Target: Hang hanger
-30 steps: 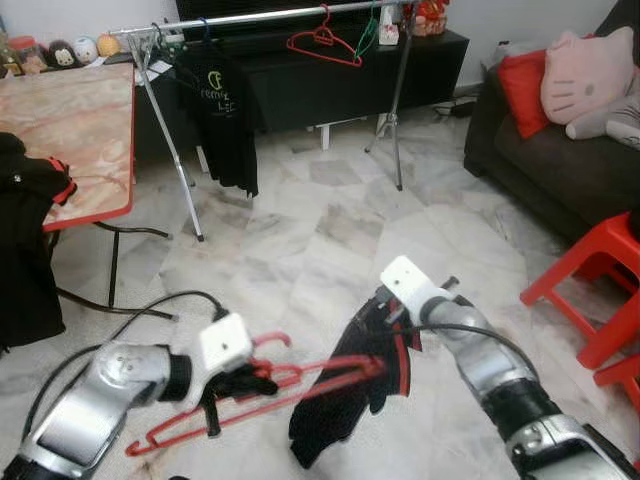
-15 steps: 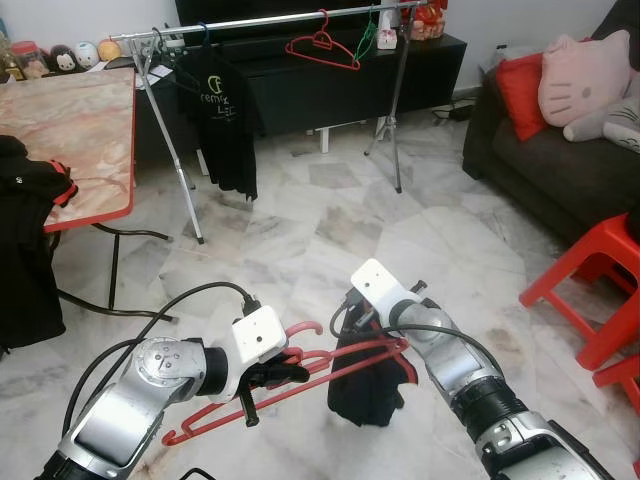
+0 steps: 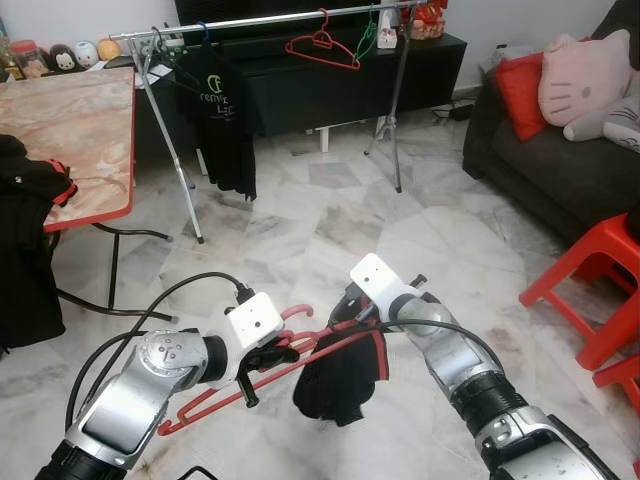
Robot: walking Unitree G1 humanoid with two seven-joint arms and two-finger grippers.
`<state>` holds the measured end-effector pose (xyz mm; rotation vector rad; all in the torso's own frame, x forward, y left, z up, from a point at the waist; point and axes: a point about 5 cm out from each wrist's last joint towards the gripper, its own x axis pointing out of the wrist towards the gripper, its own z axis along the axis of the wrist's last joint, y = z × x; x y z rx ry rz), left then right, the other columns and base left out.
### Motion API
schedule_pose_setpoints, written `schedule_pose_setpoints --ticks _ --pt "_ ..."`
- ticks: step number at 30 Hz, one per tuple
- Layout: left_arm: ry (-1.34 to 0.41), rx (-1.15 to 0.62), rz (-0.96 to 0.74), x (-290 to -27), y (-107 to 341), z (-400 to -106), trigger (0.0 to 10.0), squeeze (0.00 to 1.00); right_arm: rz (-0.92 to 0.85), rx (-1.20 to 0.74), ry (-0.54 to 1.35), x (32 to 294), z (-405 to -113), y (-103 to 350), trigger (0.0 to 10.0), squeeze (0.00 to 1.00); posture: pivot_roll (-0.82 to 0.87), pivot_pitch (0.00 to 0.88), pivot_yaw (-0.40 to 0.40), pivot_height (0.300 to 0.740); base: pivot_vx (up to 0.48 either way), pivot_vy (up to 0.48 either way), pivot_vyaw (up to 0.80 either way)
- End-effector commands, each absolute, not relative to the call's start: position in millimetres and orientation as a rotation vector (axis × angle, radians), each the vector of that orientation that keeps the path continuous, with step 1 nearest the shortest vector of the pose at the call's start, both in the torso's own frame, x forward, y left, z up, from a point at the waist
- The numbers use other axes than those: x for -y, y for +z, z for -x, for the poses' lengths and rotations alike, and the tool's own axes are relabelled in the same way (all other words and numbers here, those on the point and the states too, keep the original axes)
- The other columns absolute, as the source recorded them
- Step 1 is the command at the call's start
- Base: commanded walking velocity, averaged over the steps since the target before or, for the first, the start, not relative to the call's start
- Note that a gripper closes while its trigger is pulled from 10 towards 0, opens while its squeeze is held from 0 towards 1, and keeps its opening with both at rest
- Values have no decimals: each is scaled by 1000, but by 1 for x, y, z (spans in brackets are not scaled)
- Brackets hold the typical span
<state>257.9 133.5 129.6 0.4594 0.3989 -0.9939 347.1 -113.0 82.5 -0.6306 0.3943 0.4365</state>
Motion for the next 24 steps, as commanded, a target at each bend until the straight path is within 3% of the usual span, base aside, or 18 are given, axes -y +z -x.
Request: schedule_pose_setpoints --ticks 1,7,24 --pt "-940 -400 -494 -141 134 -263 10000 0 631 -357 446 108 -351 91 10000 0 40 0 -38 740 0 0 0" --pt "-855 -396 -495 -145 134 -269 10000 0 633 -367 444 108 -350 90 10000 0 42 0 -35 740 0 0 0" --pt "-855 -378 -450 -129 136 -268 10000 0 681 -368 431 105 -351 95 10000 0 44 0 -39 740 0 0 0"
